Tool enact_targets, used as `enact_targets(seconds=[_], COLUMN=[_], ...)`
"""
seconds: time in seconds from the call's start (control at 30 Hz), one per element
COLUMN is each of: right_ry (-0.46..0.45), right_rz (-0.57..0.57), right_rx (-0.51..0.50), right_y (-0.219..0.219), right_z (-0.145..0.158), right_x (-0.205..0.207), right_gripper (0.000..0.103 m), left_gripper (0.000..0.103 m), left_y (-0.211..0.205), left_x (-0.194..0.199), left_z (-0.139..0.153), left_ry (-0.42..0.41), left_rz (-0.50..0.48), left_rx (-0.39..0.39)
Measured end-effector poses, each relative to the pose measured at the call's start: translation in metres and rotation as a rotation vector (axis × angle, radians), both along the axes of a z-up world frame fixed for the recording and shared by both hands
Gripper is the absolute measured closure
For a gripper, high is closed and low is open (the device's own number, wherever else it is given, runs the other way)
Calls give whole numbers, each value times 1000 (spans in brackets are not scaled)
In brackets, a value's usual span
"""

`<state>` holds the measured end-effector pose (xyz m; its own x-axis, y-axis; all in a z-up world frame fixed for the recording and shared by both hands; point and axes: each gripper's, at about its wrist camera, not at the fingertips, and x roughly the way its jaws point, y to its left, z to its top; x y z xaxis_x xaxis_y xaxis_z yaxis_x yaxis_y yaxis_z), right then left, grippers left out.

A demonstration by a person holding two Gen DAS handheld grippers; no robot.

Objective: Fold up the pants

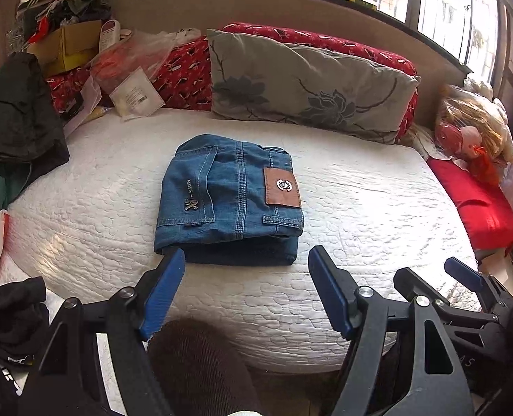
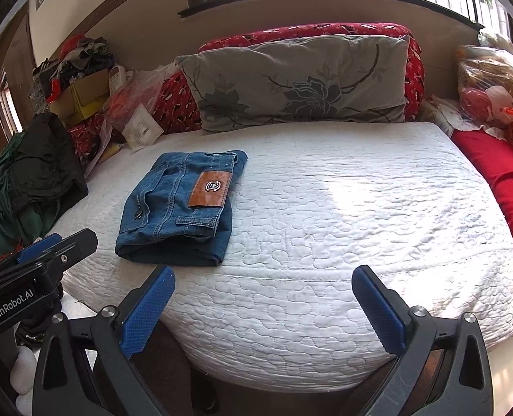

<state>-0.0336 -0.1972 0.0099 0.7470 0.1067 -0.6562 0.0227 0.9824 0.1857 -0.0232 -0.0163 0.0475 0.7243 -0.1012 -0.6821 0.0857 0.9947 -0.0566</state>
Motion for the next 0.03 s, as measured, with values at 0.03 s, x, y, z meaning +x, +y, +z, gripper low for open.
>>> enact_targets(seconds=[0.03], right_ry=[-3], right_rz=[-4], right_rx=[2], right_y=[-1], right_z=[0], right_x=[0], right_gripper=[0], left_gripper=[29], left_y=[0], left_x=[0], left_z=[0], left_ry=[-4], left_rz=[3], left_rx=[4])
